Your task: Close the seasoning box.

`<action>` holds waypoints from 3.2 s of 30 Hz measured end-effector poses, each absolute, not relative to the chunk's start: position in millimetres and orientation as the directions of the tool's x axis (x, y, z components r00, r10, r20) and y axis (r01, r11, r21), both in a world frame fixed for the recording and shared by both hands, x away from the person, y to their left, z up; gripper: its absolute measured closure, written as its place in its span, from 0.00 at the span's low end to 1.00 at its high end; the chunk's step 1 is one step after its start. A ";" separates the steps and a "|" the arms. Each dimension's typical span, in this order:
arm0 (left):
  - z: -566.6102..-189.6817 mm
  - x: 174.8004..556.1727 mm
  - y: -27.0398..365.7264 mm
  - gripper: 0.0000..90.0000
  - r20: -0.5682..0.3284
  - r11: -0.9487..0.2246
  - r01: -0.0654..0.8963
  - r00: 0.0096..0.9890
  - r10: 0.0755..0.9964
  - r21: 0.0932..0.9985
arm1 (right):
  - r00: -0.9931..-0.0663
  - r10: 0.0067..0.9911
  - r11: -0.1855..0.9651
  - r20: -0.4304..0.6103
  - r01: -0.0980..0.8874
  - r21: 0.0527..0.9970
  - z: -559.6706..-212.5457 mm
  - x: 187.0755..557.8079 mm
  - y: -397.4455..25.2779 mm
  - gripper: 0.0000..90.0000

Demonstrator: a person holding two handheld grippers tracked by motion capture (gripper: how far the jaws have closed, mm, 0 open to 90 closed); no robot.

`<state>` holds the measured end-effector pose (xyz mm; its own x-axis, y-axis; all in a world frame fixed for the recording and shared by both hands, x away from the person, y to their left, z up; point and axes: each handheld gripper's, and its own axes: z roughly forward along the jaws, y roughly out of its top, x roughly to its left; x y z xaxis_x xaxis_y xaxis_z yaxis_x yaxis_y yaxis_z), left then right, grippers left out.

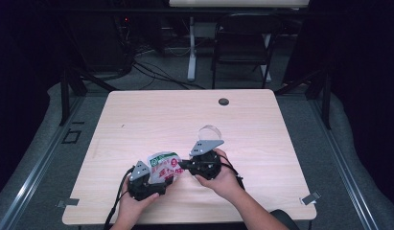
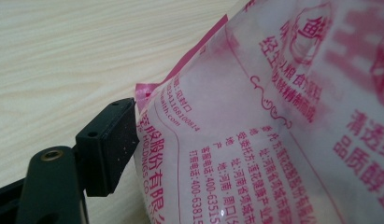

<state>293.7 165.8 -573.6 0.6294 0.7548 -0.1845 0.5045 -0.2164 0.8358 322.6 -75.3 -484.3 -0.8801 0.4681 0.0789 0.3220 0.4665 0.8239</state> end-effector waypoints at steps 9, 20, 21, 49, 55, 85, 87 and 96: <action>-578.5 293.3 168.4 0.23 -0.222 -0.186 0.528 0.615 0.757 0.828 | -0.880 0.469 0.466 0.077 0.320 0.825 -484.2 322.6 -75.7 0.99; -585.3 293.8 163.0 0.22 -0.179 -0.246 0.538 0.618 0.766 0.806 | -0.878 0.472 0.463 0.076 0.321 0.826 -484.7 322.0 -75.0 0.99; -585.6 293.8 162.6 0.22 -0.179 -0.246 0.539 0.616 0.767 0.806 | -0.878 0.473 0.464 0.075 0.320 0.826 -484.8 321.9 -74.9 0.99; -588.4 293.2 150.0 0.30 -0.034 -0.428 0.545 0.645 0.763 0.721 | -0.877 0.474 0.462 0.076 0.322 0.827 -484.8 321.5 -74.9 0.99; -588.1 293.1 150.5 0.40 -0.022 -0.423 0.542 0.633 0.774 0.726 | -0.879 0.471 0.466 0.073 0.319 0.825 -484.6 321.7 -74.8 0.99; -582.4 295.2 152.9 0.66 -0.019 -0.392 0.546 0.600 0.799 0.740 | -0.876 0.474 0.449 0.084 0.323 0.833 -483.5 322.2 -77.0 0.98; -580.9 295.9 154.0 0.66 -0.016 -0.393 0.547 0.597 0.802 0.739 | -0.875 0.477 0.442 0.086 0.323 0.837 -483.4 322.4 -77.4 0.97; -574.6 296.2 156.7 0.67 -0.002 -0.396 0.540 0.593 0.805 0.743 | -0.876 0.473 0.426 0.094 0.320 0.846 -480.9 322.3 -79.1 0.91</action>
